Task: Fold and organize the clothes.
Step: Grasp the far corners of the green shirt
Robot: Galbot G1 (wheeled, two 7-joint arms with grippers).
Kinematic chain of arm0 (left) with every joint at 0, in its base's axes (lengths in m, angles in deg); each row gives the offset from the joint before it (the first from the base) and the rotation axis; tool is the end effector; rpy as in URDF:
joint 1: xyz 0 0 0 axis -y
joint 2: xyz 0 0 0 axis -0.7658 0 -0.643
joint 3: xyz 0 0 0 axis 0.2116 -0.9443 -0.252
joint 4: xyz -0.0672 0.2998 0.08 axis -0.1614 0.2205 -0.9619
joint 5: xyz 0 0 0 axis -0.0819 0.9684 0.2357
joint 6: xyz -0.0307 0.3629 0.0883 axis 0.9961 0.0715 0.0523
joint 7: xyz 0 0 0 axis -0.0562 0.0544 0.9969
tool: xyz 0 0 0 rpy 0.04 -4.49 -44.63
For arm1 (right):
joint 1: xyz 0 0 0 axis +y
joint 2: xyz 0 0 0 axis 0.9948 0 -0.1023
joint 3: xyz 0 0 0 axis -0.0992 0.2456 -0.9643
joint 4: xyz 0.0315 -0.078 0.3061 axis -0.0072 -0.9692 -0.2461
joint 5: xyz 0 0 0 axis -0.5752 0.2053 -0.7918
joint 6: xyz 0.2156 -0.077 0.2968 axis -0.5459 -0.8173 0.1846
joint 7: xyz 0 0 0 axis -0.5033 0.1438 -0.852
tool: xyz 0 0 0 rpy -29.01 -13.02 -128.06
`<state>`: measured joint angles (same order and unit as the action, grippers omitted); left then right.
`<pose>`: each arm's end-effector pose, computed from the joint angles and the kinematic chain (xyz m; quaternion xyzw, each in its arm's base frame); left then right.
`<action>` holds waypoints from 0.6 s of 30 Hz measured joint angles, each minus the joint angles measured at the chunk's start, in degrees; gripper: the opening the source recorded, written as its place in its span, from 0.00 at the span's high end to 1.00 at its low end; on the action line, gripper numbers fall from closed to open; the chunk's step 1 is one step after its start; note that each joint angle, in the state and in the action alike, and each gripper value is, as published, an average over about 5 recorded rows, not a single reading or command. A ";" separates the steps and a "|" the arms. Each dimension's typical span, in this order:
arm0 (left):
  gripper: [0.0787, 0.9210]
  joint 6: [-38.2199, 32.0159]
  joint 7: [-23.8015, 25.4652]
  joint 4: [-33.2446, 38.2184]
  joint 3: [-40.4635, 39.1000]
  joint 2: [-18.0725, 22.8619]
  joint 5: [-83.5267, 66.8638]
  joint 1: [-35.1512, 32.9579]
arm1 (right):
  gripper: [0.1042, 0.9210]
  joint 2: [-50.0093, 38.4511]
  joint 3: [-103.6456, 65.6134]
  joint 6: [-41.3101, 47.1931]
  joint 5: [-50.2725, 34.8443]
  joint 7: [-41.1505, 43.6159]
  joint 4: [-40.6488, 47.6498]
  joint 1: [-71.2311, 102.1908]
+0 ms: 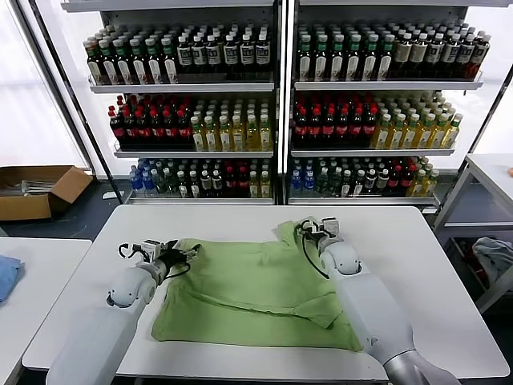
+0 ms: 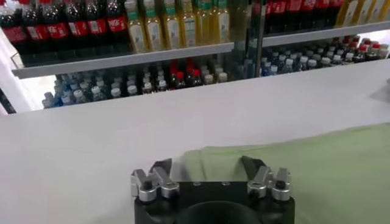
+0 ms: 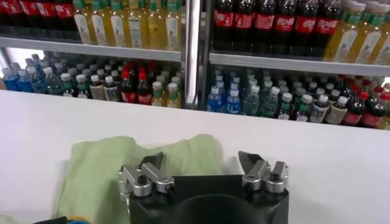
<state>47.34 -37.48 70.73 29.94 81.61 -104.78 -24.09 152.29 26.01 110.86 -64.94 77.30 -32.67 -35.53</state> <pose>0.4457 0.0817 -0.2897 -0.1067 -0.9515 -0.0541 0.2836 0.5142 0.0211 -0.2962 0.0585 -0.9605 0.0500 0.2675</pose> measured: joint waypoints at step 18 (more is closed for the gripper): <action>0.90 -0.54 -0.10 0.76 -0.02 0.32 0.07 -1.23 | 0.95 -2.27 -0.47 0.13 0.42 -0.32 -4.12 4.15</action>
<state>46.80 -37.57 71.49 29.91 81.93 -104.71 -25.31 150.02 25.54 110.99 -64.52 76.97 -36.78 -31.39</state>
